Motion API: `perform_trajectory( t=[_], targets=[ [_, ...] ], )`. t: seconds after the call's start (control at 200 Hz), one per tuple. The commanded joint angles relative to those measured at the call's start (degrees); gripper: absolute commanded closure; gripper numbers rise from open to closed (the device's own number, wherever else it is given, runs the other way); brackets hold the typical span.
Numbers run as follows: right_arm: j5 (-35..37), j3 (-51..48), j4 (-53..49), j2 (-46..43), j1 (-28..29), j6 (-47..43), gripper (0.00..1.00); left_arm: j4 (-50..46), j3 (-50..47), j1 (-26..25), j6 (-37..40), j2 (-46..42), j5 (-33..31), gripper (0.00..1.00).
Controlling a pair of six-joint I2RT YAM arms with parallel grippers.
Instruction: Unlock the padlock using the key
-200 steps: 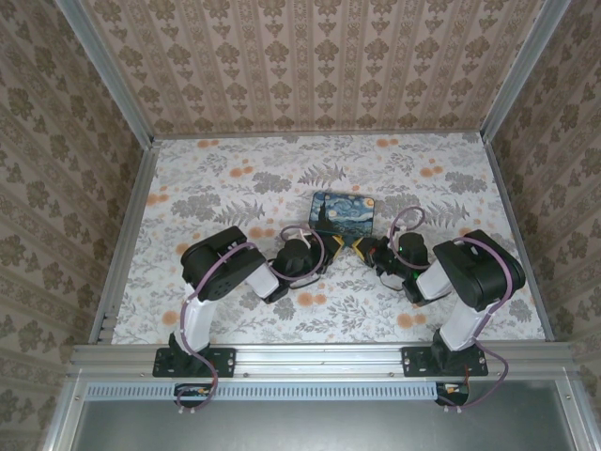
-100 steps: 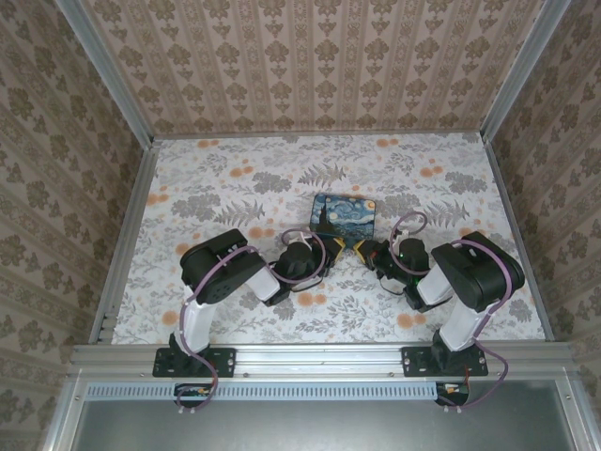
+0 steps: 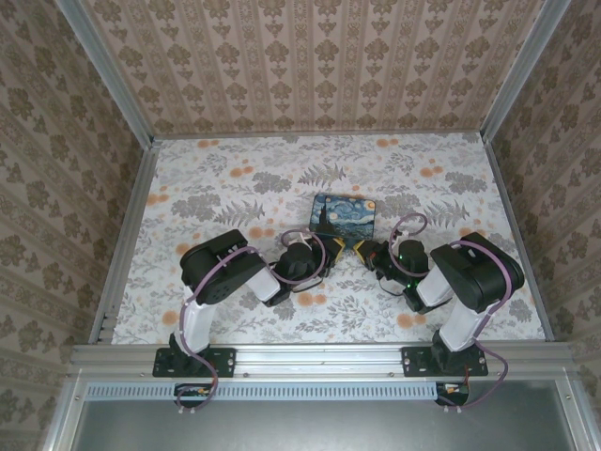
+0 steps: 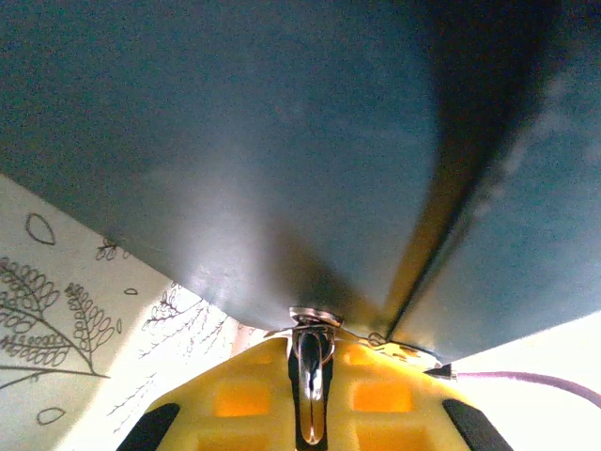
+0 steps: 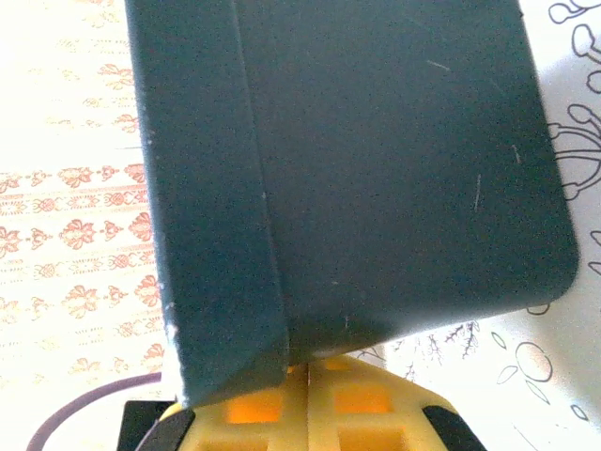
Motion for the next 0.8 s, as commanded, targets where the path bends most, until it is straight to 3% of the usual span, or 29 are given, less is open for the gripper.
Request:
perform_trajectory(
  t=[0.0,0.225,0.795],
  targets=[
    [0.01,-1.06,0.89,-0.73,1.35,-2.76,1.00,4.79,1.77,-2.30,-1.15,-3.74,3.07,1.00],
    [-1.48,-1.25,1.16,-3.49,1.39,-9.05,1.00,4.79,2.82,-2.28,-1.82,-3.92,3.04,1.00],
    [0.94,-1.68,0.50,-3.29,1.37,-6.98,1.00,4.82,4.62,-2.38,-2.61,-4.18,1.64,1.00]
  ],
)
